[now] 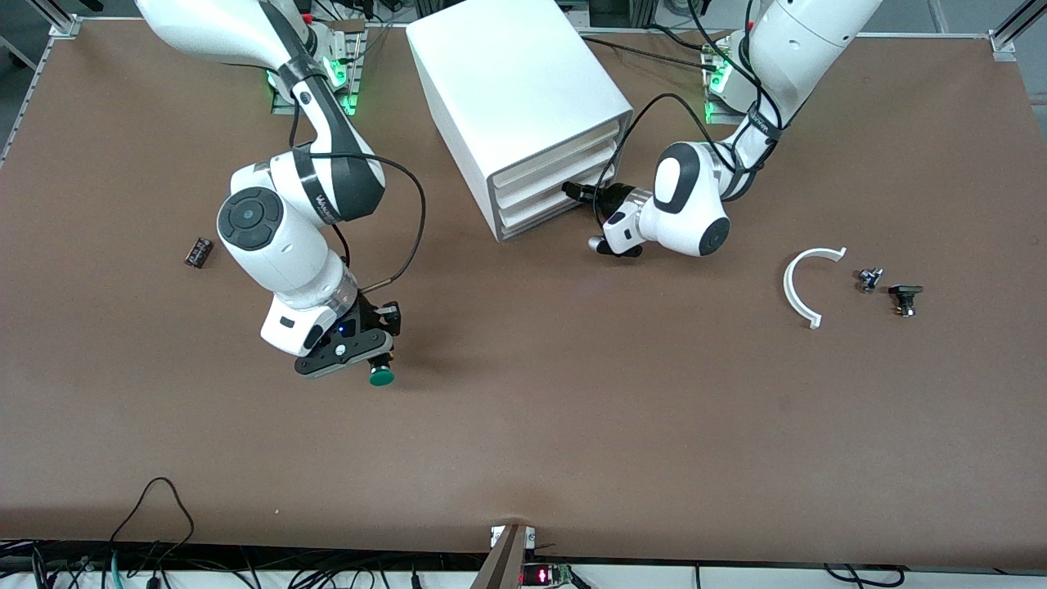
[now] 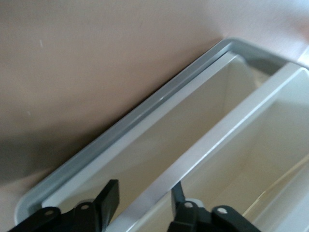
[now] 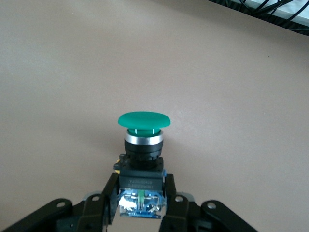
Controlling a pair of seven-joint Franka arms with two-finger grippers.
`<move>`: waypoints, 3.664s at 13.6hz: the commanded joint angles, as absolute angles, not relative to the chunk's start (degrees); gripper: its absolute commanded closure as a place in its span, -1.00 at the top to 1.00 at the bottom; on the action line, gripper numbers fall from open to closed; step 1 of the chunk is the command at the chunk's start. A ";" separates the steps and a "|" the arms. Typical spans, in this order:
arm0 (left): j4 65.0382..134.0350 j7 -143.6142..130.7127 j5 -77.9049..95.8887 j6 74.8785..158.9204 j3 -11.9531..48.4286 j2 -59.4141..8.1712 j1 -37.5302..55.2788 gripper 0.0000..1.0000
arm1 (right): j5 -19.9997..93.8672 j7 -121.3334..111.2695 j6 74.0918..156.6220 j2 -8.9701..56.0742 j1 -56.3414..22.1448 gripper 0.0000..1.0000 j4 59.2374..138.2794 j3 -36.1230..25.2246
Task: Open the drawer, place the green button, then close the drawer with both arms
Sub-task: 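Carry the button into the open drawer while the left gripper withdraws, then lower the green button into the drawer and open the right gripper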
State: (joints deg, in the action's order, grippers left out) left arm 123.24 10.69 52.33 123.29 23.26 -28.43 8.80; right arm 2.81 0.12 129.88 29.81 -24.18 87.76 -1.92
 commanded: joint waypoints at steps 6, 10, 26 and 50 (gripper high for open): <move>120.06 14.76 51.33 129.02 12.93 -26.55 7.65 -0.99 | 3.25 -0.53 129.46 30.59 -24.61 -0.61 85.34 -1.50; 119.97 14.77 51.33 129.11 12.92 -24.18 6.60 1.00 | 3.08 -2.01 129.46 30.50 -28.47 -0.61 85.17 0.52; 109.53 14.85 5.57 110.23 -8.43 2.81 4.57 1.00 | -3.77 -46.55 117.77 38.14 -51.41 -0.60 72.25 1.67; 106.96 13.97 -1.23 108.71 -6.94 2.29 4.84 1.00 | -4.40 -44.30 116.98 35.35 -53.80 1.00 71.37 -0.61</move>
